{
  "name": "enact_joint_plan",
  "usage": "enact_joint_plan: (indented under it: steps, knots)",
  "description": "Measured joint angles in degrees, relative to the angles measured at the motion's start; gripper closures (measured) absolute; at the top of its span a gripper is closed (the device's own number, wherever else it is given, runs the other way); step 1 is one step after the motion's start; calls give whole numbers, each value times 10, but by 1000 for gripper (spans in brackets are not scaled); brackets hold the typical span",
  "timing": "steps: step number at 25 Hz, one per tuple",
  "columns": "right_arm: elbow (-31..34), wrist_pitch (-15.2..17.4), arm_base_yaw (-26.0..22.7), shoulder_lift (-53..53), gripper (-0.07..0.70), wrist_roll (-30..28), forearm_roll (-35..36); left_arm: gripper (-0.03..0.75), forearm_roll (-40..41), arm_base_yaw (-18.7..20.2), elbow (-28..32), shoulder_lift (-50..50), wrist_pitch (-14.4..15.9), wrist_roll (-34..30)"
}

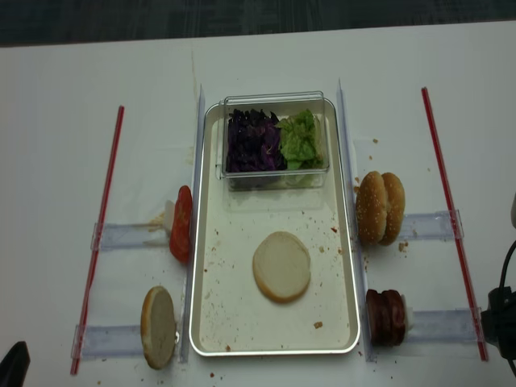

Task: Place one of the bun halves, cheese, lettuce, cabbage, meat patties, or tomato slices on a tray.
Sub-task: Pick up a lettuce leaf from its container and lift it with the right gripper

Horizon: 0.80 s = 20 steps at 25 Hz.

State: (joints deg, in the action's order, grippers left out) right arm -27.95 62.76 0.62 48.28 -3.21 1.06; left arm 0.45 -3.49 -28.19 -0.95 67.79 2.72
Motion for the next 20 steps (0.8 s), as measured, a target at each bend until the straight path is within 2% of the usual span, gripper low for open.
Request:
enact_joint_plan:
  steps: [6,11,15,20]
  knots:
    - [0,0,0,12,-32,0,0,278,0,0,0,0,0,0]
    - [-15,-10,0,81,-32,0,0,278,0,0,0,0,0,0]
    - [-60,-24,0,156,-32,0,1,278,0,0,0,0,0,0]
    - [-154,-28,0,256,-32,-1,1,278,0,0,0,0,0,0]
